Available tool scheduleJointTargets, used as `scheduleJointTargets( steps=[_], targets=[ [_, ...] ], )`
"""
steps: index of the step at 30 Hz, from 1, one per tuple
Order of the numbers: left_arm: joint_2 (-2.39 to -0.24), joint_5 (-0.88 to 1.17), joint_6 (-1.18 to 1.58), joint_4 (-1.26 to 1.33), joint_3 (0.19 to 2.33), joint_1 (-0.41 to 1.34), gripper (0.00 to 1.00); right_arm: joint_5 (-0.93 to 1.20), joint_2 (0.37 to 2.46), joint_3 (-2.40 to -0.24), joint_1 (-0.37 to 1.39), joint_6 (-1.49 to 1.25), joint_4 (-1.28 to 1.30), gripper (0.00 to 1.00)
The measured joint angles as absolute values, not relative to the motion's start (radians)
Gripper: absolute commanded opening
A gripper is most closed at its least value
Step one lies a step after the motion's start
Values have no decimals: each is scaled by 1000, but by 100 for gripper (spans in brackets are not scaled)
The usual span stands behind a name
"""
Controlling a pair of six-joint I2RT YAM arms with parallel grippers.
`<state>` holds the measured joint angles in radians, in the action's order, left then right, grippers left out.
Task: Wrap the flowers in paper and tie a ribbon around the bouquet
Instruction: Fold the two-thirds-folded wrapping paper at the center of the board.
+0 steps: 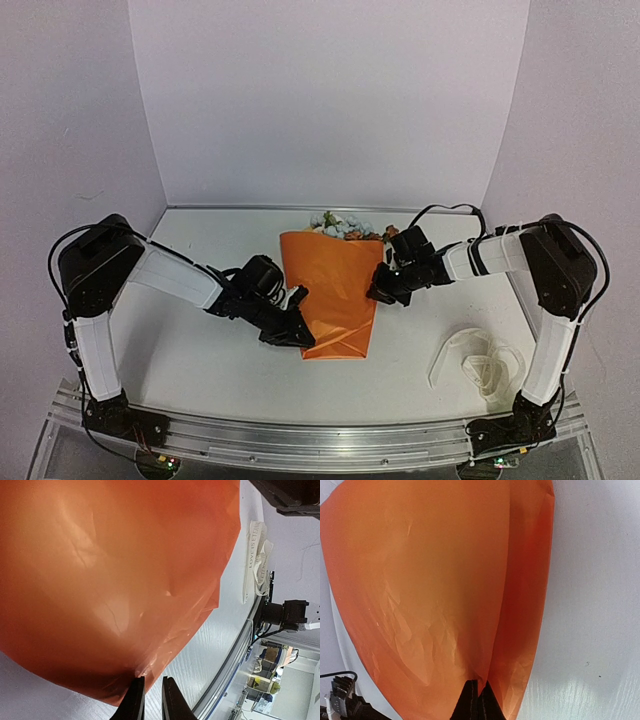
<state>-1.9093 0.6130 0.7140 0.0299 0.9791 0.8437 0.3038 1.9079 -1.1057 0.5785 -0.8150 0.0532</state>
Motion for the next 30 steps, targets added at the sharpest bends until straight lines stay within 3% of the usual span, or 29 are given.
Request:
scheduleJointTargets(
  steps=[30],
  targets=[
    [-1921,638,709,-2,963,870,15,301,1906,-1098,579,-790,82,0]
  ],
)
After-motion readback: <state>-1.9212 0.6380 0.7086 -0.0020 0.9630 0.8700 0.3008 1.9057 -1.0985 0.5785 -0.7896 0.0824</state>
